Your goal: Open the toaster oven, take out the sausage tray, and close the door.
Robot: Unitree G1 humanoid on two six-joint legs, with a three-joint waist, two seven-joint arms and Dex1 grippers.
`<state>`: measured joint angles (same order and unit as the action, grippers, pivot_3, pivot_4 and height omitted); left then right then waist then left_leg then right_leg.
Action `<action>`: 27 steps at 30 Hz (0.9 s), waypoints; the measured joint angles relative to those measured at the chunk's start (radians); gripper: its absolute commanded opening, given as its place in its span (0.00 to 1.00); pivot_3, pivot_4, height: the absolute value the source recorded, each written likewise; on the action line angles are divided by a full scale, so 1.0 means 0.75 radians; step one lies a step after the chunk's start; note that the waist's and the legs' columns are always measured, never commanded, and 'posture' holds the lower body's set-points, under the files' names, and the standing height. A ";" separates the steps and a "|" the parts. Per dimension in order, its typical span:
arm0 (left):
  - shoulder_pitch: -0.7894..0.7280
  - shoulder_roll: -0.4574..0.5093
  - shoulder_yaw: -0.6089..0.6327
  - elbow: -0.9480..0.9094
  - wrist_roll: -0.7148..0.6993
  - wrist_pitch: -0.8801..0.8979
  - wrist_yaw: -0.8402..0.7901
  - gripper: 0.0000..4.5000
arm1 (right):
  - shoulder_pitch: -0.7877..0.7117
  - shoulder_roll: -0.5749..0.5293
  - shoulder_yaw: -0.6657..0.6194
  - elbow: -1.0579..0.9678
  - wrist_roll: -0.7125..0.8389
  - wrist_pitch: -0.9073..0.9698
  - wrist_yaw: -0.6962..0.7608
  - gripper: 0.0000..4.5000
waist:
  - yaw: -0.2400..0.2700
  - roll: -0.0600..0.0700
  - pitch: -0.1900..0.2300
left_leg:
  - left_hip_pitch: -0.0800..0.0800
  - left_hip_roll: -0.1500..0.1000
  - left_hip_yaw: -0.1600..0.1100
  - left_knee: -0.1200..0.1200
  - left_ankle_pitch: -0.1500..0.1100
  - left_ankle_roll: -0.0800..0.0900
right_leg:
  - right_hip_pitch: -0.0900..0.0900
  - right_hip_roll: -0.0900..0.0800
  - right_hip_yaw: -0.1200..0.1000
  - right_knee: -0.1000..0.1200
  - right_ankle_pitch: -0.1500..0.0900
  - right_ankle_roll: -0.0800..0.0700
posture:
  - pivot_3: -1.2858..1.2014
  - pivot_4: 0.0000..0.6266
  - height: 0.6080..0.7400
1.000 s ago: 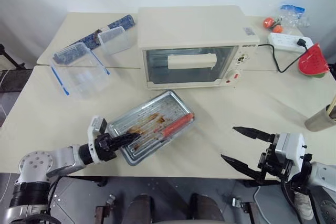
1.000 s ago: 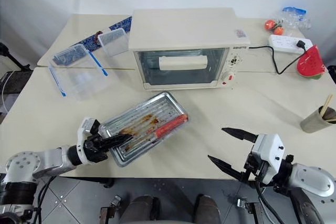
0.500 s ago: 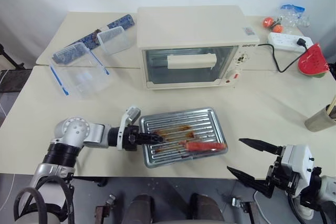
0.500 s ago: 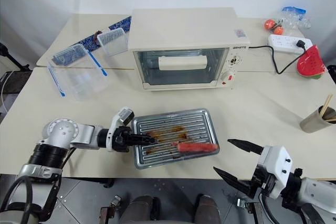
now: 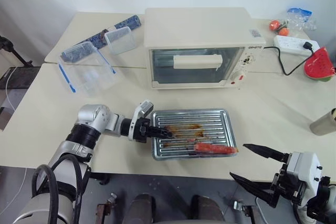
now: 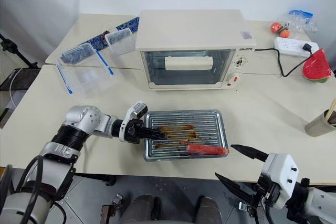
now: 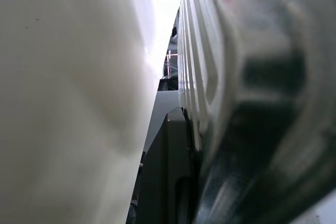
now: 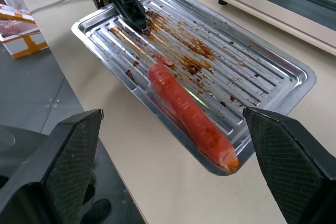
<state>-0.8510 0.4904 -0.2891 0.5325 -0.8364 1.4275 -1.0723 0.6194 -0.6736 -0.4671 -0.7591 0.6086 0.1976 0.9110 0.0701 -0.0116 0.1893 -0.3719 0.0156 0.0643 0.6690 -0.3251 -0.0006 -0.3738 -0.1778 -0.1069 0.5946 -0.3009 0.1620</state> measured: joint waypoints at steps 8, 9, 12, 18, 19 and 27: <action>-0.036 -0.021 0.062 0.033 0.061 0.096 0.022 0.00 | -0.001 0.013 0.002 -0.004 -0.004 0.000 -0.017 0.99 | -0.014 0.000 0.000 | -0.001 0.000 0.000 0.001 0.000 0.000 | -0.001 0.000 0.000 0.003 0.000 0.000 | 0.52 0.24 1.00; -0.035 -0.015 0.072 0.023 0.061 0.120 0.032 0.00 | 0.000 0.017 0.005 -0.004 -0.006 0.000 -0.017 0.99 | -0.021 0.000 0.000 | -0.001 0.000 0.000 0.000 0.000 0.000 | -0.001 0.000 0.000 0.003 0.000 0.000 | 0.52 0.24 1.00; -0.027 0.035 0.099 -0.023 0.061 0.205 0.082 0.00 | 0.011 0.027 0.021 -0.005 -0.013 0.000 -0.018 0.99 | -0.042 0.000 0.000 | -0.001 0.001 0.000 -0.002 0.000 0.000 | -0.002 0.000 0.000 0.003 0.000 0.000 | 0.52 0.24 1.00; -0.032 0.089 0.162 -0.026 0.045 0.247 0.215 0.00 | -0.004 0.037 0.061 -0.005 -0.024 -0.002 -0.024 0.99 | -0.060 -0.002 0.001 | -0.001 0.001 -0.001 -0.002 0.000 0.000 | -0.002 0.000 0.000 0.003 0.000 0.000 | 0.52 0.24 1.00; -0.032 0.089 0.166 -0.031 0.042 0.248 0.227 0.00 | -0.006 0.041 0.074 -0.005 -0.028 -0.002 -0.027 0.99 | -0.060 -0.002 0.001 | -0.001 0.001 -0.001 -0.002 0.000 0.000 | -0.002 0.000 0.000 0.003 0.000 0.000 | 0.52 0.24 1.00; -0.013 0.089 0.219 -0.113 -0.020 0.249 0.354 0.09 | -0.033 0.066 0.146 -0.004 -0.053 -0.006 -0.039 1.00 | -0.059 -0.003 0.001 | 0.000 0.001 -0.001 -0.002 0.000 0.000 | -0.002 0.000 0.000 0.003 0.000 0.000 | 0.52 0.24 1.00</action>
<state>-0.8608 0.5572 -0.1247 0.4475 -0.8513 1.6139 -0.8064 0.5943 -0.6241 -0.3578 -0.7619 0.5687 0.1930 0.8817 0.0256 -0.0135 0.1898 -0.3723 0.0161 0.0638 0.6673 -0.3250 -0.0007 -0.3755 -0.1778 -0.1070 0.5966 -0.3009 0.1622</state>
